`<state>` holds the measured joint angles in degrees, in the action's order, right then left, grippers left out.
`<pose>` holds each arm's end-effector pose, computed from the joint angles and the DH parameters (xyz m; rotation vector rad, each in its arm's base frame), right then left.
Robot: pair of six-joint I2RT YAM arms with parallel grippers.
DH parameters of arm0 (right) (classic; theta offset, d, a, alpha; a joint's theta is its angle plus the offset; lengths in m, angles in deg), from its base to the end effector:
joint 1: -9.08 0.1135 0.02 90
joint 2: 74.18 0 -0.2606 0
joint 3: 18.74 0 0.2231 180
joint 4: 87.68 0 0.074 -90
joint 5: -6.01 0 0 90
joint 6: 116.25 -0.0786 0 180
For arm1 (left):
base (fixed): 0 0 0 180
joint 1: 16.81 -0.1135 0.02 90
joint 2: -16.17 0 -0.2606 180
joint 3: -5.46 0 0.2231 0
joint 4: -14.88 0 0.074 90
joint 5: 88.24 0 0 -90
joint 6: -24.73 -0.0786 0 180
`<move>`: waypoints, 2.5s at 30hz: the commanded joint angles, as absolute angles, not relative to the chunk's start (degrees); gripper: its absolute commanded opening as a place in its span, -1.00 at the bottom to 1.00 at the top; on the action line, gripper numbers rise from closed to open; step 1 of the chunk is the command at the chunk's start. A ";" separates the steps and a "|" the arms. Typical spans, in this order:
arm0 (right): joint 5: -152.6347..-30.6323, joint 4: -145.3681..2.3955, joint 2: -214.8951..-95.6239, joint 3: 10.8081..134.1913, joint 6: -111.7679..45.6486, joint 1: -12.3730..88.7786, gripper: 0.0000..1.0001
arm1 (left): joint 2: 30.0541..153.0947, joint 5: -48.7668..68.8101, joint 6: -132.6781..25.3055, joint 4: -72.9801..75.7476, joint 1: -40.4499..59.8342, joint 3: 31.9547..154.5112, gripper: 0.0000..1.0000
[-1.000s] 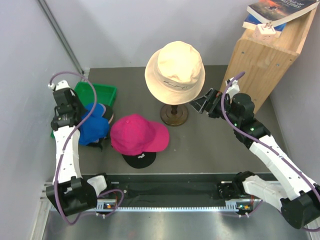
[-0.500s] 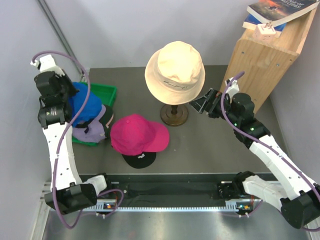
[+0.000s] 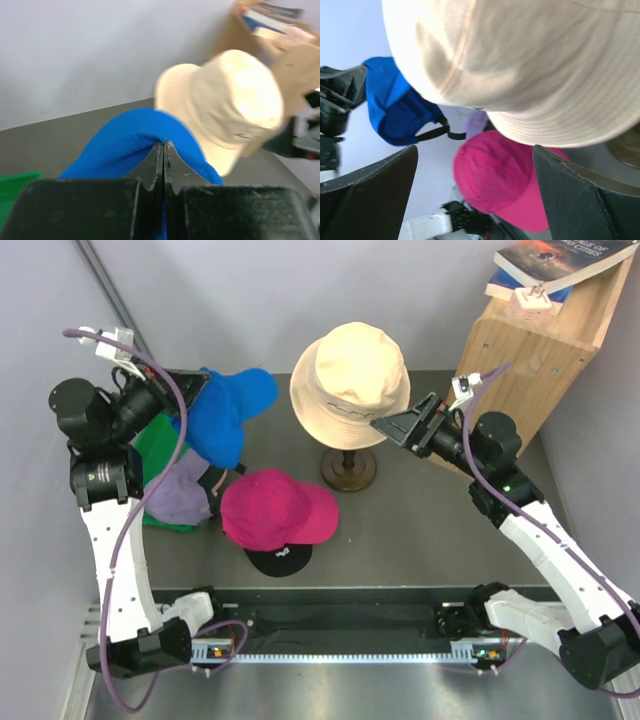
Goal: Stack the hats
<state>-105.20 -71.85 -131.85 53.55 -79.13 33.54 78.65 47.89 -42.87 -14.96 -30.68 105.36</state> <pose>0.2101 0.1268 0.3869 0.1174 1.7578 1.3134 0.2118 -0.0061 0.4971 0.2060 1.5045 -0.6959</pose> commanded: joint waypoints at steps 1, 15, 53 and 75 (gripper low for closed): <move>-108.95 -81.13 -132.10 55.40 -89.24 34.12 0.93 | 76.64 60.80 -31.82 -6.19 -28.42 108.25 -1.00; -106.14 -91.14 -137.98 54.96 -99.45 47.82 0.93 | 71.45 69.17 -22.12 -7.75 -23.49 105.44 -1.00; -108.69 -106.19 -145.99 56.02 -111.50 57.06 -0.06 | 68.02 74.18 -21.67 -13.99 -17.86 101.04 -1.00; -105.71 -98.72 -140.37 53.82 -107.63 56.89 -0.02 | 70.22 70.84 -29.14 -19.71 -17.95 104.47 -1.00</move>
